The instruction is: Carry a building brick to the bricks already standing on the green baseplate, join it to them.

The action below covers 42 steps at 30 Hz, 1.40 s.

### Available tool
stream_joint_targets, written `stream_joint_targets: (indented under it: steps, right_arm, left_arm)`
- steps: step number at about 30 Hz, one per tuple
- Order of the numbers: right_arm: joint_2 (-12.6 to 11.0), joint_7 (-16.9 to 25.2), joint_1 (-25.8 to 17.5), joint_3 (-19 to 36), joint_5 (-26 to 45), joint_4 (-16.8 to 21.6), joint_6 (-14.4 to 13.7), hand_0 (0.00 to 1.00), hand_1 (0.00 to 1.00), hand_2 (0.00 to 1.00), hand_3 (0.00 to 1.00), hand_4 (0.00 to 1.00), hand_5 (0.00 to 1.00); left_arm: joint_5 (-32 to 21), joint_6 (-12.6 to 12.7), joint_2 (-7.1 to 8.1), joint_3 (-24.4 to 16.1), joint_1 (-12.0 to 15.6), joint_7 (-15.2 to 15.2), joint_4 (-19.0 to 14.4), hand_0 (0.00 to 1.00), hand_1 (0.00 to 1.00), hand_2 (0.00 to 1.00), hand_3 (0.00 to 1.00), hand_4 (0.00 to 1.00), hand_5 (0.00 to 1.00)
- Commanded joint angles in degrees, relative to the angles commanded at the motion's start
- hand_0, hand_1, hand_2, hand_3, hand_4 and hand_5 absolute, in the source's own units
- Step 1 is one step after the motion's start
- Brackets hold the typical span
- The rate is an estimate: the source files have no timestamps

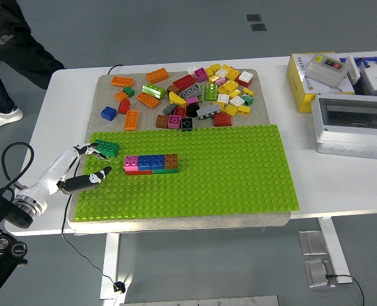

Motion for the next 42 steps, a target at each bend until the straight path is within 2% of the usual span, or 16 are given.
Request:
stream_joint_targets:
  steps: [1,2,14,15,22,32,34,37,38,39,42]
  right_arm:
    - [0.08,-0.18,-0.04,0.44,-0.33,0.00,0.03,0.701,0.649,0.569,0.774,0.636,0.998]
    - [0.20,-0.42,-0.14,0.89,-0.52,0.00,0.01,0.699,0.649,0.573,0.778,0.640,0.998]
    - [1.21,-2.11,-0.88,1.87,0.05,0.00,-0.16,0.699,0.649,0.590,0.782,0.631,0.998]
    - [1.28,-2.01,-0.85,1.81,0.19,0.00,-0.20,0.699,0.648,0.568,0.783,0.641,0.998]
    - [1.47,-1.04,-0.26,-0.31,3.29,0.00,-1.79,0.700,0.647,0.580,0.799,0.631,0.998]
    - [1.25,-1.90,0.73,-2.61,5.22,0.00,-2.28,0.700,0.648,0.599,0.819,0.624,0.998]
    - [1.15,-1.90,1.03,-3.22,5.51,0.00,-2.31,0.700,0.647,0.581,0.794,0.620,0.998]
    - [0.84,-1.86,1.64,-3.50,5.27,0.00,-2.13,0.700,0.647,0.581,0.794,0.620,0.998]
    - [0.67,-1.73,1.83,-3.75,5.47,0.00,-2.08,0.700,0.647,0.581,0.794,0.620,0.998]
    - [0.54,-1.64,1.96,-3.92,5.65,0.00,-2.03,0.701,0.648,0.578,0.791,0.624,0.998]
    - [0.10,-1.29,2.31,-4.30,6.19,0.00,-1.91,0.701,0.648,0.578,0.791,0.624,0.998]
  left_arm:
    - [0.19,0.06,0.12,0.13,-0.16,-0.05,0.03,0.998,0.939,0.918,0.645,0.707,0.426]
    - [0.45,0.10,0.29,0.28,-0.38,-0.09,0.09,0.998,0.940,0.920,0.689,0.697,0.366]
    - [2.14,0.06,1.20,-0.04,-1.32,0.09,0.26,0.998,0.940,0.921,0.685,0.693,0.360]
    - [2.25,0.07,1.37,-0.05,-1.49,0.08,0.20,0.998,0.941,0.920,0.683,0.690,0.358]
    - [2.99,0.32,1.63,-0.63,-2.65,-0.13,-0.06,0.998,0.942,0.920,0.673,0.683,0.355]
    - [3.53,0.47,1.76,-0.78,-3.12,-0.37,0.64,0.998,0.941,0.921,0.668,0.687,0.366]
    - [3.59,0.61,2.01,-0.24,-3.64,-0.62,1.25,0.998,0.941,0.920,0.672,0.668,0.328]
    - [3.66,1.63,3.09,2.03,-6.01,-2.39,3.90,0.998,0.941,0.920,0.672,0.668,0.328]
    - [3.91,2.03,3.70,3.18,-7.14,-3.01,4.97,0.998,0.941,0.920,0.672,0.668,0.328]
    - [4.17,2.24,4.20,4.03,-7.95,-3.33,5.68,0.998,0.941,0.921,0.674,0.631,0.278]
    - [5.38,2.74,6.19,7.52,-11.10,-4.00,8.07,0.998,0.941,0.921,0.674,0.631,0.278]
